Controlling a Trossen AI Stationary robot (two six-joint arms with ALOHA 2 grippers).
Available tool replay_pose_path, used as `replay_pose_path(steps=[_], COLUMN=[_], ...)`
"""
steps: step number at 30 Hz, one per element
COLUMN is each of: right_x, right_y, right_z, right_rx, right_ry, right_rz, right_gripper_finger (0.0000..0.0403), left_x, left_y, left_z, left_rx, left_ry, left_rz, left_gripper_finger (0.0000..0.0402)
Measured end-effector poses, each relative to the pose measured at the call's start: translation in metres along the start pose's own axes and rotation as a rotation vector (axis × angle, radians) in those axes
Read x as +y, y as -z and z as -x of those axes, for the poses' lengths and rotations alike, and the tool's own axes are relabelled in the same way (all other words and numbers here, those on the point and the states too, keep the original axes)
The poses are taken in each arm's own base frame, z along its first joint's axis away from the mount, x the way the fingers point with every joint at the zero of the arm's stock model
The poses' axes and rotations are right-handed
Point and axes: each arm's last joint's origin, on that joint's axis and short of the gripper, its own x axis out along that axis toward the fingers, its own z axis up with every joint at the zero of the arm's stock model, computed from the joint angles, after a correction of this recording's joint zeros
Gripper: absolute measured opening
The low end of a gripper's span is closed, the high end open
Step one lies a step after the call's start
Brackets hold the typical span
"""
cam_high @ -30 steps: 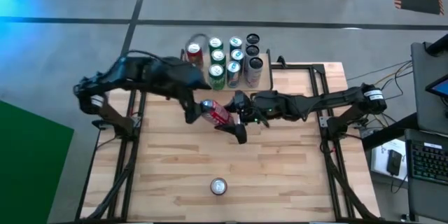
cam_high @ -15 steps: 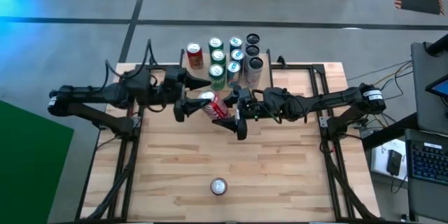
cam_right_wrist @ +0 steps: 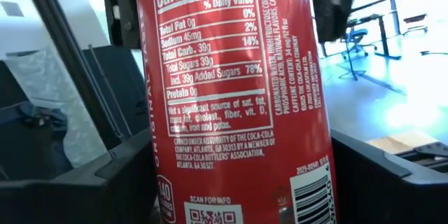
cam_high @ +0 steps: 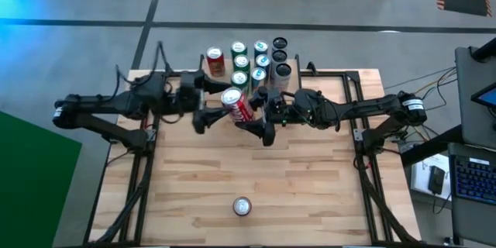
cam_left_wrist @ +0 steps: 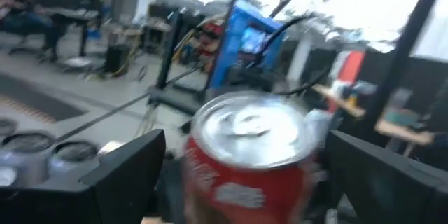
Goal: Place canned beverage on shelf
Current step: Put the left red soda can on the shelf aligned with the other red soda can
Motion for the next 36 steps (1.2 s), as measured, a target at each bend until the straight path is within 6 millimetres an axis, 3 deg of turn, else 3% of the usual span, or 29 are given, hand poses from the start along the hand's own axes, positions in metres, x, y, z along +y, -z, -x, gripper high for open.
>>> replay_pose_path(steps=[10,14,19,22,25,31,36], right_x=[-0.001,0.000,-0.001,-0.001,-0.001,0.001,0.001], right_y=[-0.001,-0.001,-0.001,-0.001,-0.001,-0.009,-0.011], right_z=[0.000,0.000,0.000,0.000,0.000,0.000,0.000], right_rx=[-0.011,-0.013,-0.008,-0.010,-0.011,-0.086,-0.094], right_ry=[0.012,0.011,0.022,0.030,0.030,0.024,0.029], right_rz=[0.038,0.040,0.043,0.042,0.042,0.053,0.069], right_gripper_finger=[0.0317,0.0319,0.0316,0.0318,0.0319,0.0313,0.0316], left_x=[-0.002,-0.004,-0.004,-0.003,-0.003,-0.001,-0.002], left_y=[0.002,-0.013,-0.015,-0.014,-0.011,-0.003,-0.006], left_z=[-0.029,-0.026,-0.021,-0.021,-0.023,-0.029,-0.029], left_rx=[0.132,0.098,0.133,0.136,0.144,0.189,0.173], left_ry=[-0.074,-0.066,-0.075,-0.074,-0.077,-0.094,-0.099], left_rz=[-0.040,-0.066,-0.069,-0.059,-0.047,-0.023,-0.035], left_gripper_finger=[0.0393,0.0357,0.0302,0.0291,0.0308,0.0390,0.0371])
